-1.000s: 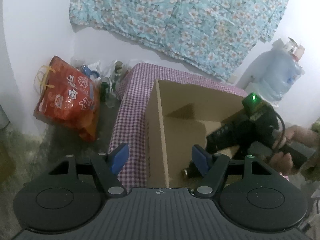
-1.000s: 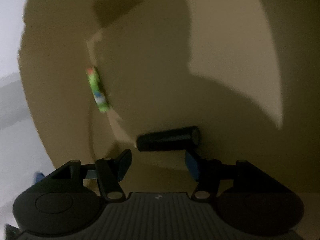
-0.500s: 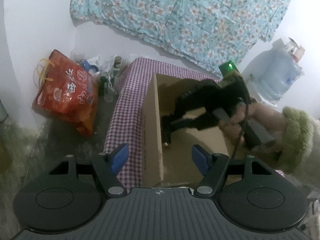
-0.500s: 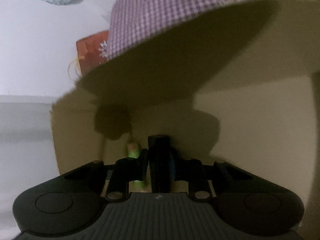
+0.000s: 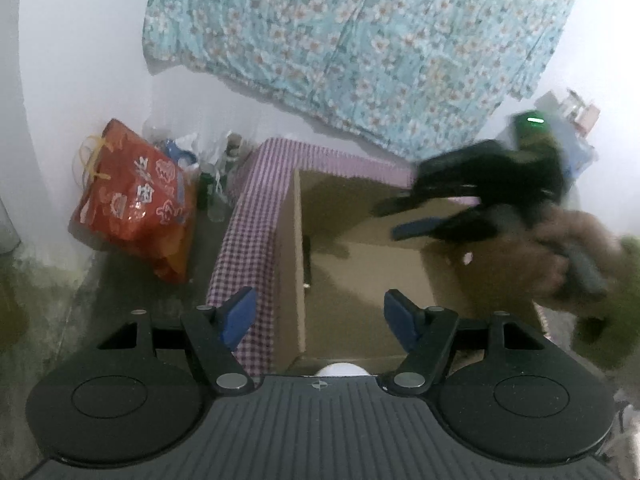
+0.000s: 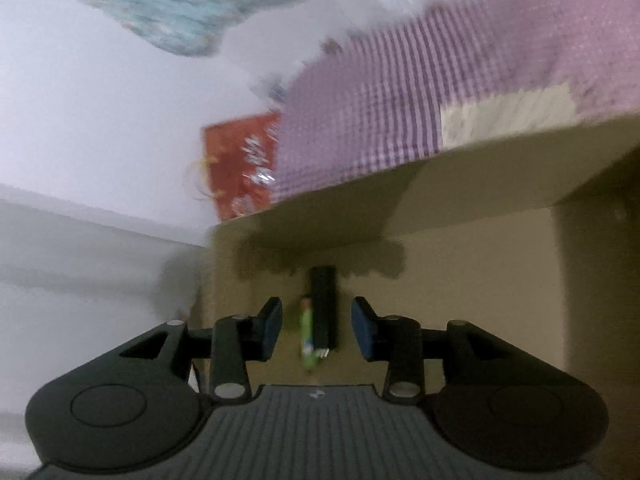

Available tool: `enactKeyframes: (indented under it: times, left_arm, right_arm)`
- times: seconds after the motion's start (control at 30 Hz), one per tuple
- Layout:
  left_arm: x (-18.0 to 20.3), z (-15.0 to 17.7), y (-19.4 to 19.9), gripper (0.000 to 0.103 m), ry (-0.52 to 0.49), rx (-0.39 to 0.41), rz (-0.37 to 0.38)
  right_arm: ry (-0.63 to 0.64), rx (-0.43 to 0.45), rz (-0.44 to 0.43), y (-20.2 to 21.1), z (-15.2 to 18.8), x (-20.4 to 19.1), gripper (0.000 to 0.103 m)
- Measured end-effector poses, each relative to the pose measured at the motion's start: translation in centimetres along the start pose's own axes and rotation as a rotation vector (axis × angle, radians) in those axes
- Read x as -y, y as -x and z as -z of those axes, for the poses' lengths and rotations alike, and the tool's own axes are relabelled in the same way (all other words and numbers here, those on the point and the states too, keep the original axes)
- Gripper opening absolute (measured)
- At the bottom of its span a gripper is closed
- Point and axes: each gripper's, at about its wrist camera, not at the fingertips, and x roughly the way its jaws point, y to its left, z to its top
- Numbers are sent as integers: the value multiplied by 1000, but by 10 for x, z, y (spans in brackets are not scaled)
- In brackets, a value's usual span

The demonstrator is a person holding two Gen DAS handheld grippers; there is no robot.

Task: Organize rigid objects
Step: 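Withdraw the right gripper up out of the box, then move the right gripper down toward the black tape roll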

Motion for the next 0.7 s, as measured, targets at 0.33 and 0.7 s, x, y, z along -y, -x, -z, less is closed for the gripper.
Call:
enactKeyframes:
  times: [0.33, 0.7]
  left_arm:
    - [27, 21, 33, 76, -22, 24, 41]
    - [89, 93, -15, 81, -199, -187, 180]
  right_arm:
    - [83, 286, -112, 142, 139, -6, 49]
    - [-205, 265, -39, 112, 265, 106, 49]
